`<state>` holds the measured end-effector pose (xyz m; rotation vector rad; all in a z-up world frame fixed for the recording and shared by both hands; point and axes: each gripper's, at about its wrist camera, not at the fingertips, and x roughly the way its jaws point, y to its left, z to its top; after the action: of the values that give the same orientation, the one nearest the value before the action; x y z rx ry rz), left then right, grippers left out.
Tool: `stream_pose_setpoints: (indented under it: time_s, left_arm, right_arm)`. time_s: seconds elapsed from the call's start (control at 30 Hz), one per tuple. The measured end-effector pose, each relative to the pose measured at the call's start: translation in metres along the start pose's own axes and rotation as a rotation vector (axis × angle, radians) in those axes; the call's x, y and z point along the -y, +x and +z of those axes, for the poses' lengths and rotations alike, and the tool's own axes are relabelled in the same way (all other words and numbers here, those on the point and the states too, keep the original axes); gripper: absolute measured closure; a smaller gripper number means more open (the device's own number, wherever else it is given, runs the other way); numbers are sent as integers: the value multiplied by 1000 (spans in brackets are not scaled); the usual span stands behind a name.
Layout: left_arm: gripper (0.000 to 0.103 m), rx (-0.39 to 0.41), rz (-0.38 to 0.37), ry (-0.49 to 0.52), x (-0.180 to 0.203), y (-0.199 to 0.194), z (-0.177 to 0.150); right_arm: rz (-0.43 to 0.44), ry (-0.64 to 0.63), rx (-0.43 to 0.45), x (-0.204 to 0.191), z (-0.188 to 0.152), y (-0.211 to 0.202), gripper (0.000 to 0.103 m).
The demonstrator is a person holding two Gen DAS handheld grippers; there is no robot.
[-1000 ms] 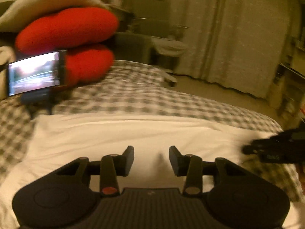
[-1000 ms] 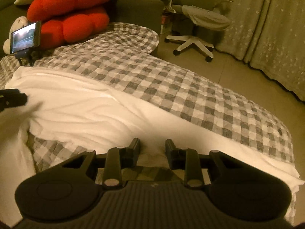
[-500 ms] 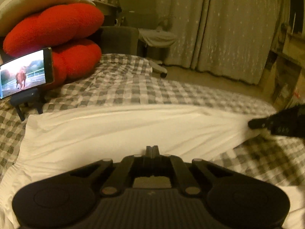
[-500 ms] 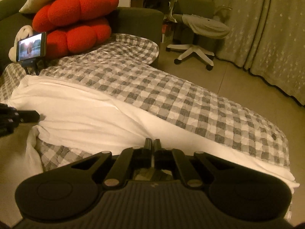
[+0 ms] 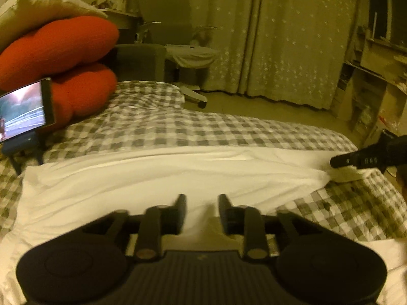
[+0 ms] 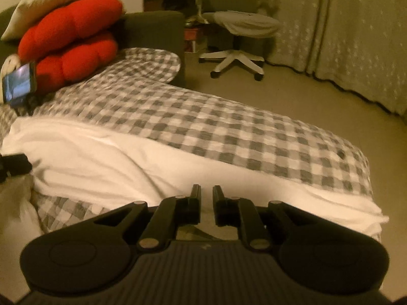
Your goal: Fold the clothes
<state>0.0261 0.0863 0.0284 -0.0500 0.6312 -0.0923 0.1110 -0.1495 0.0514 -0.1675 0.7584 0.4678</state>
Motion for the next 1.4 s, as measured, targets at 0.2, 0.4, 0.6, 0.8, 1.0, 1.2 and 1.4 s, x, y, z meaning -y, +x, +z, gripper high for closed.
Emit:
stream_pose_setpoints:
  time_s: [0.2, 0.4, 0.6, 0.8, 1.0, 1.2, 1.4]
  left_arm:
    - [94, -62, 34, 61, 9, 13, -6]
    - [100, -54, 19, -39, -6, -2, -2]
    - [101, -31, -1, -98, -21, -19, 1]
    - [100, -66, -2, -92, -15, -14, -3]
    - [100, -74, -4, -110, -23, -16, -3]
    - [100, -101, -18, -97, -21, -15, -3]
    - [100, -106, -26, -118, -23, -15, -3]
  right_arm:
    - [81, -94, -31, -17, -7, -2, 55]
    - [78, -119, -42, -19, -12, 7, 101]
    - [87, -140, 10, -25, -6, -15, 101]
    - [63, -168, -36, -28, -10, -5, 101]
    - [91, -155, -14, -26, -6, -17, 101]
    - [79, -180, -87, -27, -15, -8, 101]
    - [91, -159, -63, -20, -15, -16, 101]
